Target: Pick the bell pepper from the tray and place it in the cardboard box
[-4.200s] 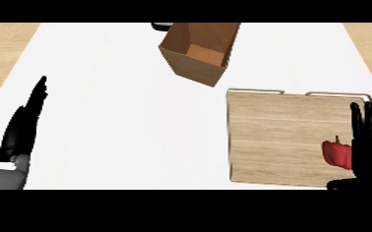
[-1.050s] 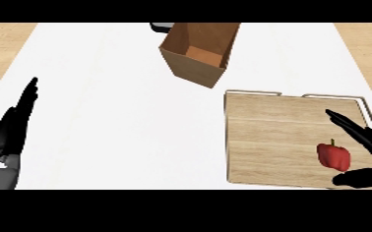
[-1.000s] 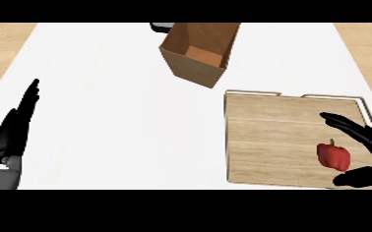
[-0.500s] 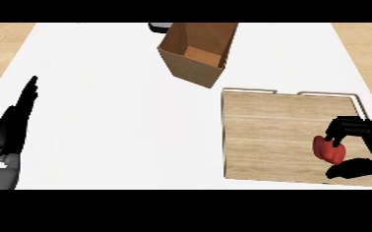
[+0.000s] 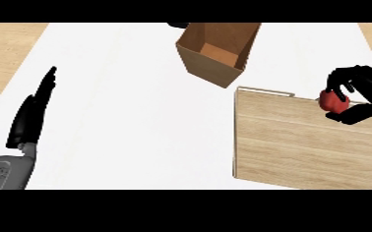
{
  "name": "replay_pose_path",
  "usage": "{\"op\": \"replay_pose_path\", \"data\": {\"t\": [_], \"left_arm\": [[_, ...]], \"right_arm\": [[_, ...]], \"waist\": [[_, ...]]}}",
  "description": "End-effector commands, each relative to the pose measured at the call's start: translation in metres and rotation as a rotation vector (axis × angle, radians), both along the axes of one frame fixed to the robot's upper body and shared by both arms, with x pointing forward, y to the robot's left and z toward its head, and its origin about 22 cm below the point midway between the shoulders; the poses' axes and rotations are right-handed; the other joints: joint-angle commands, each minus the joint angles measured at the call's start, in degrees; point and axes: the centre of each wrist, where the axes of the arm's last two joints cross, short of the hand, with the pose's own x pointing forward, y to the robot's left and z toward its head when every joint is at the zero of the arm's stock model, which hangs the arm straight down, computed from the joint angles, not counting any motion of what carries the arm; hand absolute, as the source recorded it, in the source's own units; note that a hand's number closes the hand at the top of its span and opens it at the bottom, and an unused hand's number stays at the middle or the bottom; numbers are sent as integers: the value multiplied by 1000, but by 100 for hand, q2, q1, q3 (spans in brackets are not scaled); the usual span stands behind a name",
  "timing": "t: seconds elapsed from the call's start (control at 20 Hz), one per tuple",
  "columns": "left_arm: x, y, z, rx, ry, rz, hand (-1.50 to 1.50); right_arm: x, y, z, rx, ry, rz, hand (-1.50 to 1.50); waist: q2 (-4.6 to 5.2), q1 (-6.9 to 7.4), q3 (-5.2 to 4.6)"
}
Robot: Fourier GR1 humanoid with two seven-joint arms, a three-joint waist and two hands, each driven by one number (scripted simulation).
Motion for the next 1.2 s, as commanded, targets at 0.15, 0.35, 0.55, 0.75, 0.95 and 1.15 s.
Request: {"op": "replay_pose_path", "data": {"t": [0.15,0.35,0.55,0.75,0.95,1.15], "left_arm": [[1,11,6,-4,0,35,0],[-8,16,-5,-3,20,33,0],[0,5,5,-4,6,53,0],[-22,22,-13,-4,15,66,0],[-2,20,2,-8,27,65,0],[-9,4,-14,-4,27,49,0]], "right_arm": [[63,32,57,-101,-118,-56,150],[78,56,73,16,-306,38,150],[98,81,101,63,-318,138,150],[109,106,121,151,-224,238,150],[123,149,131,232,-167,258,150],[129,186,120,321,-119,230,150]], "waist": [[-45,-144,25],[-71,-229,24],[-77,-279,20],[-126,-371,10],[-94,-364,11],[-89,-346,12]]}}
